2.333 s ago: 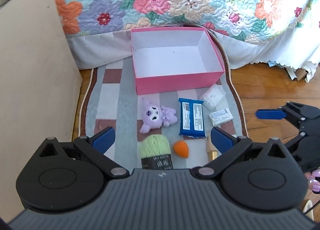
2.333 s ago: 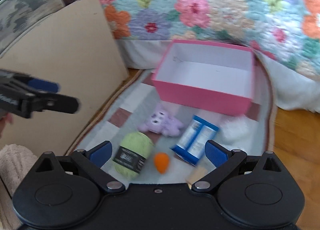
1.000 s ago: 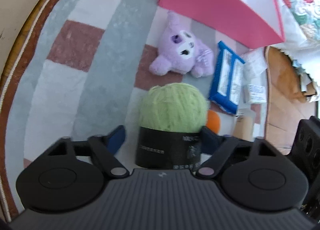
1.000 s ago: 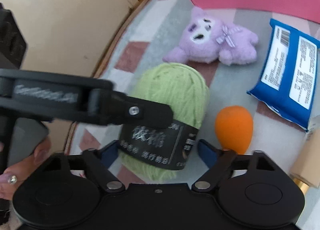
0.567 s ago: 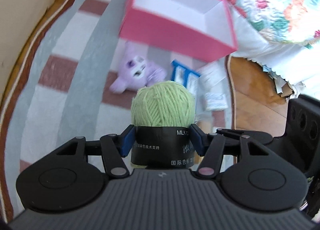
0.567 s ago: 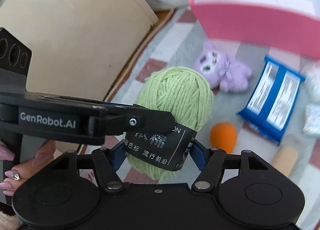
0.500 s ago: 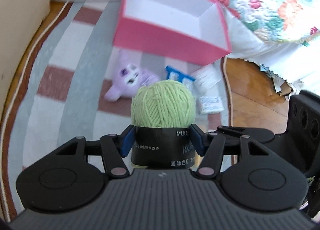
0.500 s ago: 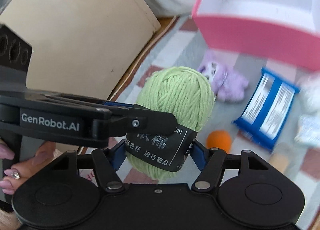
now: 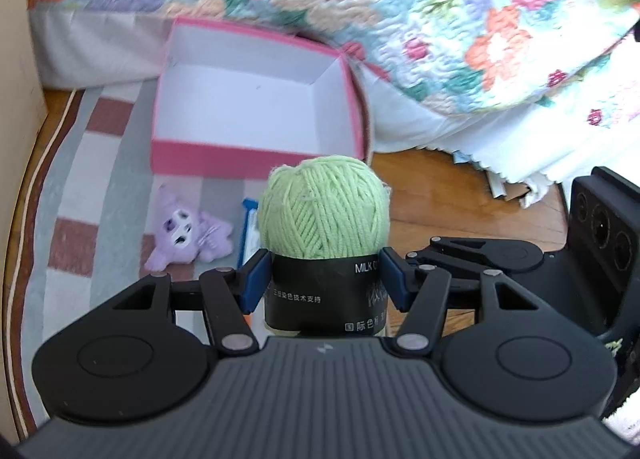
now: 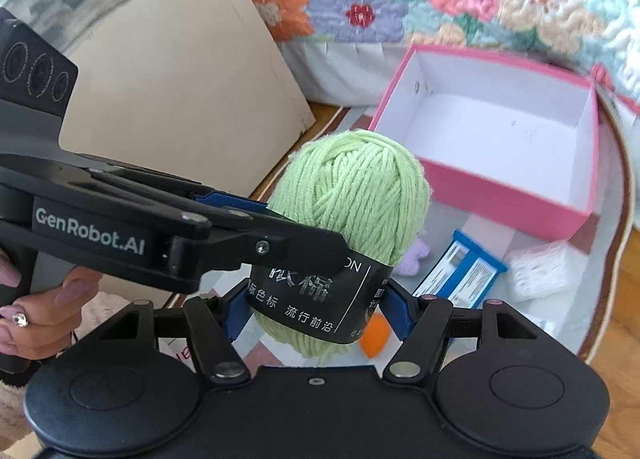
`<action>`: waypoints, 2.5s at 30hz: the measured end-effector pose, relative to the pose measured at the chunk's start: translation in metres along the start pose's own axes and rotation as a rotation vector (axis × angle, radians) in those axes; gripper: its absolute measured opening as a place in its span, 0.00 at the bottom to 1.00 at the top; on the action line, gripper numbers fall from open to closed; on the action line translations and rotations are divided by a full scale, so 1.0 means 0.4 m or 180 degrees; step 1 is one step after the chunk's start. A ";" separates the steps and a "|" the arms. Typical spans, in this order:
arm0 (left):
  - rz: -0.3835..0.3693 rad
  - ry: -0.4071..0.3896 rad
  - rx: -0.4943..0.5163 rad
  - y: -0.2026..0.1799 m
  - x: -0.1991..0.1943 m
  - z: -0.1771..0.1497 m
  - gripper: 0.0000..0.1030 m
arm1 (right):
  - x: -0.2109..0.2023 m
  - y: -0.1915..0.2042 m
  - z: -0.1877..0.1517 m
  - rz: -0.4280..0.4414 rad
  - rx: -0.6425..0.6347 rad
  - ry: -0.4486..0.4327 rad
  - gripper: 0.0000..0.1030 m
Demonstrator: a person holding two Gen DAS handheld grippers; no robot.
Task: Organize objects
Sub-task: 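Lift the yarn ball with both grippers and carry it into the pink box, then open both grippers to release the yarn ball and withdraw upward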
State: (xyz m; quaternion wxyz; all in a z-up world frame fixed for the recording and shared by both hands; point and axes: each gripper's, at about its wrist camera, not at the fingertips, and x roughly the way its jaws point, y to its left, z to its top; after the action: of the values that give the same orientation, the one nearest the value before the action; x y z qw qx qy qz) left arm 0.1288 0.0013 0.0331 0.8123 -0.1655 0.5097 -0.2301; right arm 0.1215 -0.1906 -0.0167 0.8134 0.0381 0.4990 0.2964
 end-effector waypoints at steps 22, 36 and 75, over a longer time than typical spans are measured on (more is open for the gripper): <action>-0.0221 -0.0408 0.0120 -0.055 0.103 0.274 0.57 | -0.065 -0.097 0.266 -0.0487 0.0008 -0.0144 0.70; -0.0276 -0.0213 0.0066 0.080 0.463 0.404 0.57 | 0.168 -0.354 0.286 -0.0792 0.0219 -0.0522 0.70; -0.0175 0.0168 0.0047 0.123 0.799 0.433 0.49 | 0.394 -0.461 0.274 -0.2018 -0.0173 -0.0174 0.43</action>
State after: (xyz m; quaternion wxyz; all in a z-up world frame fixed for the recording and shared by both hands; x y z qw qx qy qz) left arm 0.4150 -0.1248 -0.1583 0.7931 -0.1672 0.5246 -0.2604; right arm 0.3461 -0.2345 -0.1524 0.8791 -0.1331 0.4559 0.0403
